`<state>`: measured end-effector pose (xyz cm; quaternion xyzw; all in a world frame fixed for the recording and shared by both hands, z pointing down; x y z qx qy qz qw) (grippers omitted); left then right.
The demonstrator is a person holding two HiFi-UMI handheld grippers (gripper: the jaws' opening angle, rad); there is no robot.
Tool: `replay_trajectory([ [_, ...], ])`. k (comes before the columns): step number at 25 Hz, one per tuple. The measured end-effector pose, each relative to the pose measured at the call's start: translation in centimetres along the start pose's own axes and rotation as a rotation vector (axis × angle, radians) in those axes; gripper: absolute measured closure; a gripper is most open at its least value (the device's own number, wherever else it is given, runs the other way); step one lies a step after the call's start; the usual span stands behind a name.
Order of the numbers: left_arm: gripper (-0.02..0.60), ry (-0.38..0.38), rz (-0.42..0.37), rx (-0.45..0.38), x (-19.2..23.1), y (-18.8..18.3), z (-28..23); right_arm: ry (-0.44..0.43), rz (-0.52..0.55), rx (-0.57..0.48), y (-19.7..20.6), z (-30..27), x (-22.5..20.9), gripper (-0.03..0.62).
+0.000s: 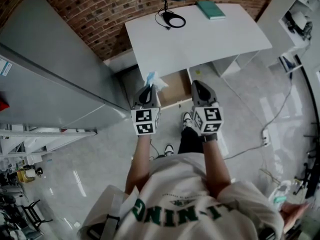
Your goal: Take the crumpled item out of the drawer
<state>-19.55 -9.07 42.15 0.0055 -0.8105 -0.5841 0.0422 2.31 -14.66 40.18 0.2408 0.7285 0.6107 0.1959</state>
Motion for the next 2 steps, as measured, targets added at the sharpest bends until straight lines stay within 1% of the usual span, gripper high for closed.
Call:
replay_trajectory([
  [2, 0.577, -0.026, -0.012, 0.134, 0.2, 2.8, -2.4, 0.007, -0.001, 0.016, 0.7, -0.9, -1.0, 0.589],
])
Point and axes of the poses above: the fingertips, and each gripper's own axes: z backward along the fingers, x to its left, y out of its underside, the point moved 7 cm from there along z, backward along the fingers, and after that the axes turned 4 degrees about z, right-handed, at the moved point
